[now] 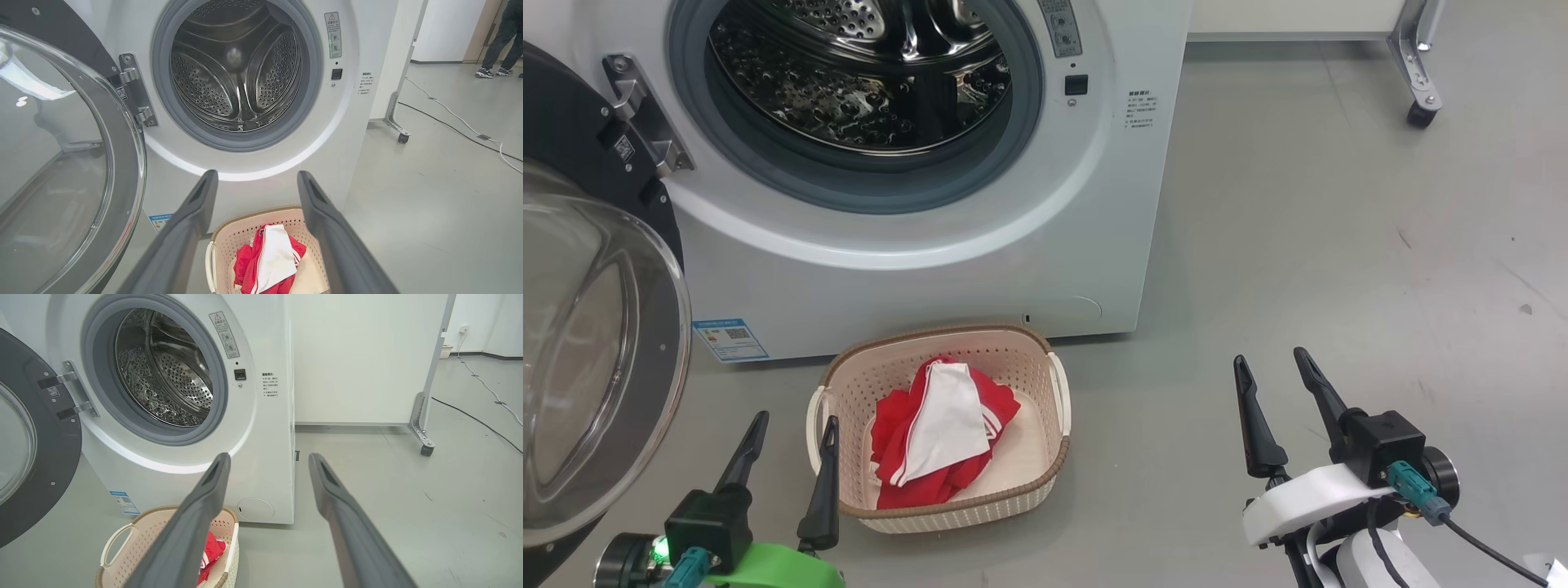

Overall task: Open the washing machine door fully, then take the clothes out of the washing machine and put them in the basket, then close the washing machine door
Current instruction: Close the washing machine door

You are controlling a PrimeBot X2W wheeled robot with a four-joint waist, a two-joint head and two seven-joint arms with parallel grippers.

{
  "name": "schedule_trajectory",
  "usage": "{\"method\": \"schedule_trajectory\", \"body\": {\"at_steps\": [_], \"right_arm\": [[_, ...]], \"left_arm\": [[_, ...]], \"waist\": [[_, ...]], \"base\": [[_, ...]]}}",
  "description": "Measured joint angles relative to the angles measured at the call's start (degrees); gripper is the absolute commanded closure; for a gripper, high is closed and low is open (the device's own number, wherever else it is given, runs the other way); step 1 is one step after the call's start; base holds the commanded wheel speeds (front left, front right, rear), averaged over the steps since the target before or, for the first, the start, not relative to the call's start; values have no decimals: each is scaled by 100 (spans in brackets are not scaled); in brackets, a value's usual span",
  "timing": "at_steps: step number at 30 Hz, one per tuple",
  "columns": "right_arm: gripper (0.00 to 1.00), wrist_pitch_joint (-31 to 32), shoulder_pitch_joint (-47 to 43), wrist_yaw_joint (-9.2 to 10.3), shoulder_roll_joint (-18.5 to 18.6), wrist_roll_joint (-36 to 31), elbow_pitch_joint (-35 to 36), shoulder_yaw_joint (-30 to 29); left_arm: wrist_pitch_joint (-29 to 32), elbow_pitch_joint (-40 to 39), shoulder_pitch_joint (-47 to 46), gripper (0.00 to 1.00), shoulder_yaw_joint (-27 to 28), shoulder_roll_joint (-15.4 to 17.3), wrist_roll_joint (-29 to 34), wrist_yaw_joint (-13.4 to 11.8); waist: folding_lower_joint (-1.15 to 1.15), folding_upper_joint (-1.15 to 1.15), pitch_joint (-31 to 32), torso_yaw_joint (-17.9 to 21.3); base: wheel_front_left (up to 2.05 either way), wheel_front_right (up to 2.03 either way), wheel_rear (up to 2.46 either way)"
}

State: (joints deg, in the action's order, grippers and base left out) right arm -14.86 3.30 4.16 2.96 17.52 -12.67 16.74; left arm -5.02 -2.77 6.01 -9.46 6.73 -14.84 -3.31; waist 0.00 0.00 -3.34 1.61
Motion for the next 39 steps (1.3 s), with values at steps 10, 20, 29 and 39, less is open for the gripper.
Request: {"method": "schedule_trajectory", "body": {"at_steps": [10, 20, 29, 39], "right_arm": [[0, 0, 1, -5, -10, 0, -5, -11], [0, 0, 1, -7, -12, 0, -9, -20], [0, 0, 1, -7, -12, -4, -9, -33], [0, 0, 1, 0, -13, -19, 20, -136]], "left_arm": [[18, -47, 13, 0, 0, 12, 0, -3], [43, -88, 32, 0, 0, 19, 0, -42], [49, -125, 106, 0, -4, 21, 0, -43], [92, -151, 105, 0, -56, 22, 0, -43]], "waist": [[0, 0, 28, -22], [0, 0, 42, -39], [0, 0, 29, -53], [0, 0, -14, -137]], "base": [[-41, 41, 0], [-5, 5, 0], [0, 0, 0], [0, 0, 0]]}}
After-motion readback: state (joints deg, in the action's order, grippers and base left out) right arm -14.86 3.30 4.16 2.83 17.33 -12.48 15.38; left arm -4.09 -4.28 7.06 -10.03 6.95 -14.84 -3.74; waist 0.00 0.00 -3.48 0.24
